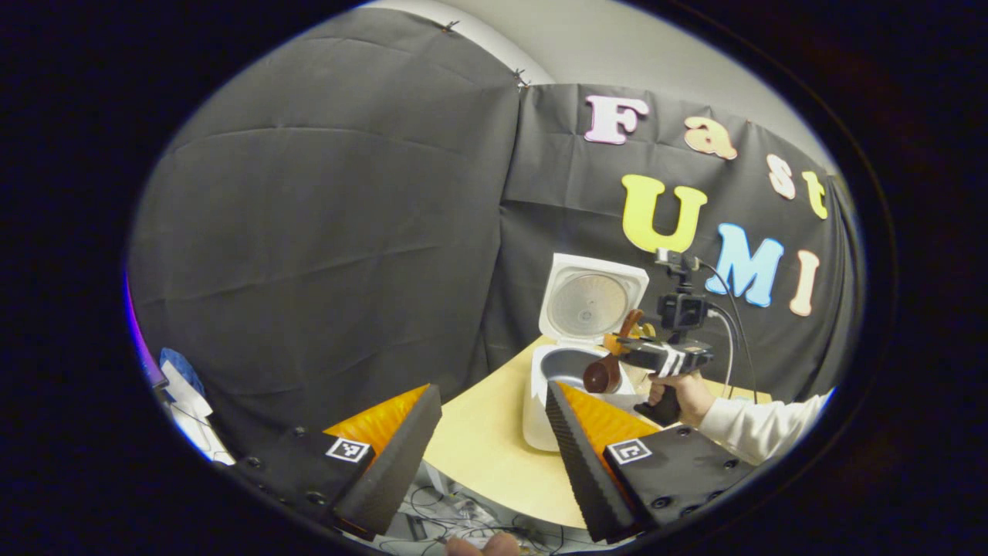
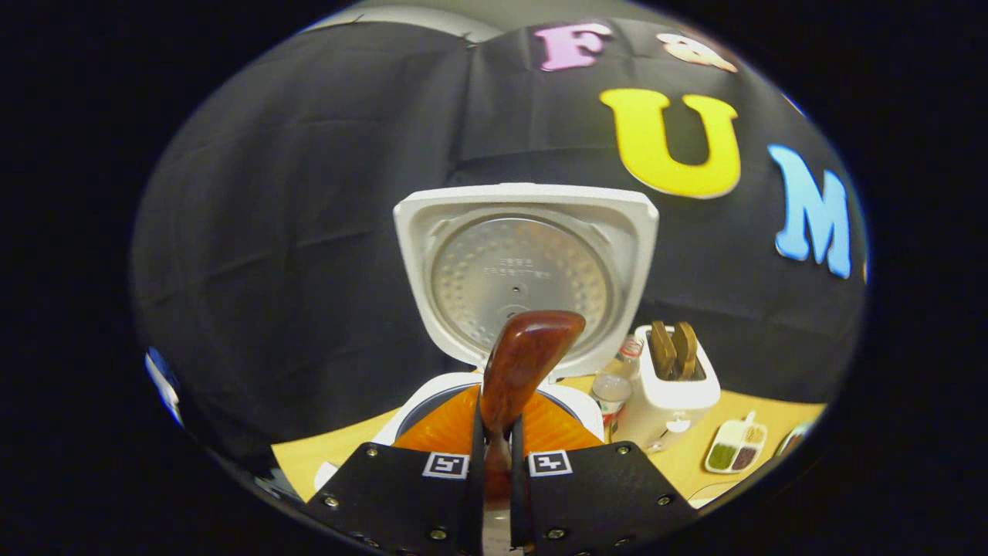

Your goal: Close the left gripper, press the button to open the rice cooker; take a wooden spoon from the chopstick holder with the right hand, scoop a spoonful of rice and pour it into the rice cooker, then put the wooden spoon back into the chopstick holder.

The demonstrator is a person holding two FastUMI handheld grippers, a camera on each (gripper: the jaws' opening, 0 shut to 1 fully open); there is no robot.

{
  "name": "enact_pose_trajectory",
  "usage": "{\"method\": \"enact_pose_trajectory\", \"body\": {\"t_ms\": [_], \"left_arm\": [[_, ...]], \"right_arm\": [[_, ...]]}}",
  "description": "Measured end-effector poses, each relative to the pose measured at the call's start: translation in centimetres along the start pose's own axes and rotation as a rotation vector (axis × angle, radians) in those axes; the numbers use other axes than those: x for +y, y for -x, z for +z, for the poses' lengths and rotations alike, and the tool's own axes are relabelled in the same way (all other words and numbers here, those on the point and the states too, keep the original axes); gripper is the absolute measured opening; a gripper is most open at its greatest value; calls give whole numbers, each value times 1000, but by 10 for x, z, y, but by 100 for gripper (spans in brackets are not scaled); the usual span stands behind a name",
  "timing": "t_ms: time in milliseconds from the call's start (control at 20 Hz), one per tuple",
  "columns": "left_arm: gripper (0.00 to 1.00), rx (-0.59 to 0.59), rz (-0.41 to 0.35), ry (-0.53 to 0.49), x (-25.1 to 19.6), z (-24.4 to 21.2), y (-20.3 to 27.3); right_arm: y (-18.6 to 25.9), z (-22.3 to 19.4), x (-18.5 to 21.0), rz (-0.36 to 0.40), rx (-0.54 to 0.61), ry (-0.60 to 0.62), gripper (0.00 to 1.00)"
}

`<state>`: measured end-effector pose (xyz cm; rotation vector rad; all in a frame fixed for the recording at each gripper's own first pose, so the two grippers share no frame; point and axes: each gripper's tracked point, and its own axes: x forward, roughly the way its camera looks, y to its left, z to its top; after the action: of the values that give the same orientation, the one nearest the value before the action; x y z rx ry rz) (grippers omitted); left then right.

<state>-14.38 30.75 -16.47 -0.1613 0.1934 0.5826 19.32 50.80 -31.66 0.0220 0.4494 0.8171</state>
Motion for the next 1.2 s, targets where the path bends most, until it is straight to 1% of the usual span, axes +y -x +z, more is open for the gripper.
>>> {"method": "enact_pose_trajectory", "body": {"t_ms": [50, 100, 200, 350, 400, 500, 650, 750, 850, 900, 1000, 1200], "left_arm": [[96, -4, -7, 3, -1, -1, 1], [91, -8, -14, 4, -1, -2, 4], [91, -21, -30, 9, -5, 0, 9], [91, -39, -65, 34, -13, 5, 18], [91, -43, -81, 43, -17, 4, 22], [91, -53, -106, 53, -22, 4, 30], [91, -80, -165, 76, -38, 5, 40], [91, -90, -209, 89, -54, 3, 43], [91, -83, -224, 101, -62, -2, 44], [91, -88, -233, 112, -69, 1, 48], [91, -87, -244, 111, -83, 1, 55], [90, -82, -249, 71, -121, -6, 61]], "right_arm": [[1, 3, -7, 8, 2, -88, 14], [5, 6, -15, 8, 1, -180, 14], [17, 16, -33, 2, -15, -330, 14], [37, 21, -59, 20, -35, -506, 14], [42, 20, -68, 21, -44, -541, 14], [54, 13, -86, -8, -57, -590, 14], [100, 9, -121, -63, -86, -654, 14], [145, 11, -155, -118, -104, -667, 14], [189, 12, -193, -161, -128, -689, 14], [206, 9, -215, -189, -143, -699, 14], [238, -2, -266, -270, -176, -735, 14], [295, -32, -346, -354, -217, -835, 14]]}}
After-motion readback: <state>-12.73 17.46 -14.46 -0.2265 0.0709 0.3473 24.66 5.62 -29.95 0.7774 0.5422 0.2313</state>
